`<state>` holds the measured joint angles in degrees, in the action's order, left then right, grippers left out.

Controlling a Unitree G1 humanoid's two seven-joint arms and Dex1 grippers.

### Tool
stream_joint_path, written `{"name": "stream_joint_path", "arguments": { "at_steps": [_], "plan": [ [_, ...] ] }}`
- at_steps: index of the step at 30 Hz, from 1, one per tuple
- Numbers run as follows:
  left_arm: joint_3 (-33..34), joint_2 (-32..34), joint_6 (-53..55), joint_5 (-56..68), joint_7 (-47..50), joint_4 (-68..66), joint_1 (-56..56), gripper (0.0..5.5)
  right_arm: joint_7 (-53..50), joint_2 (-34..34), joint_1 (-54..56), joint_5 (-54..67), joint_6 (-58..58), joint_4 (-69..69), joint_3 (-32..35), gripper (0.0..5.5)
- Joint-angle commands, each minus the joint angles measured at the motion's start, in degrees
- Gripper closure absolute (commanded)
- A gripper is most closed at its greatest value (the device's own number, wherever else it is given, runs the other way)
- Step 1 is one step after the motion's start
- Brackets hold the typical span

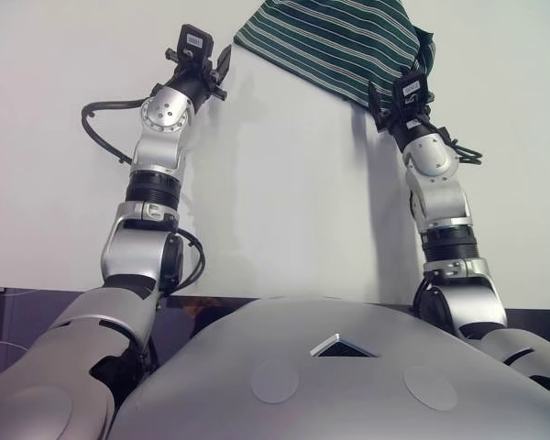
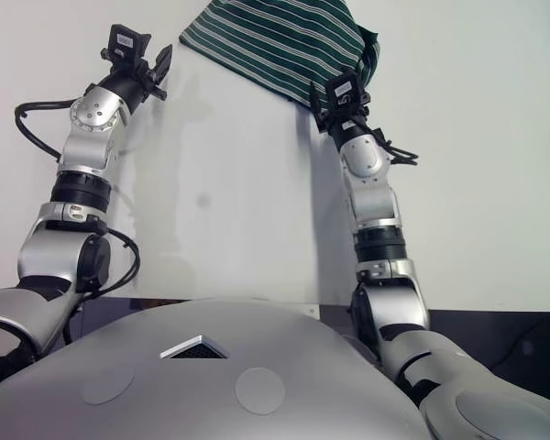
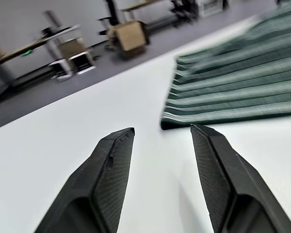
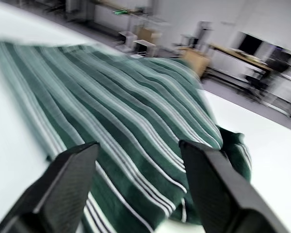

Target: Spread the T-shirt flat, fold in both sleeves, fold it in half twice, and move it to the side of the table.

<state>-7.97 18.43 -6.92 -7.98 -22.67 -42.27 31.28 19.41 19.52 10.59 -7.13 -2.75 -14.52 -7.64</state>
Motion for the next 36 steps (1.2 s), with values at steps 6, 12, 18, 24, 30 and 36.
{"name": "stream_joint_path", "arguments": {
  "at_steps": [6,12,18,24,30,36],
  "plan": [
    [-16.3,3.8,-11.2,-20.2,1.2,-18.5,13.4,3.33,10.4,9.0,0.3,-9.3,-2.6,1.4,-9.3,2.32],
    [-18.6,0.3,-12.8,-23.3,4.7,-28.5,20.3,3.33,14.3,11.1,1.5,-9.8,-5.5,2.8,-10.3,2.62],
    [-19.9,-0.6,-10.7,-25.1,4.1,-32.8,24.2,3.33,13.0,8.6,2.7,-11.1,-8.2,-0.5,-11.8,3.71],
    [-18.1,-0.5,-11.3,-23.4,3.9,-32.8,23.7,3.33,18.3,11.7,0.4,-9.3,-9.2,2.0,-13.5,4.95],
    [-16.4,0.9,-13.5,-22.0,3.0,-31.4,21.7,3.33,25.9,17.1,-2.4,-4.9,-10.1,9.7,-12.2,5.49],
    [-15.2,1.1,-14.1,-20.6,3.1,-30.1,20.1,3.33,20.1,14.4,0.6,-6.0,-9.6,4.7,-10.9,4.94]
  ]
}}
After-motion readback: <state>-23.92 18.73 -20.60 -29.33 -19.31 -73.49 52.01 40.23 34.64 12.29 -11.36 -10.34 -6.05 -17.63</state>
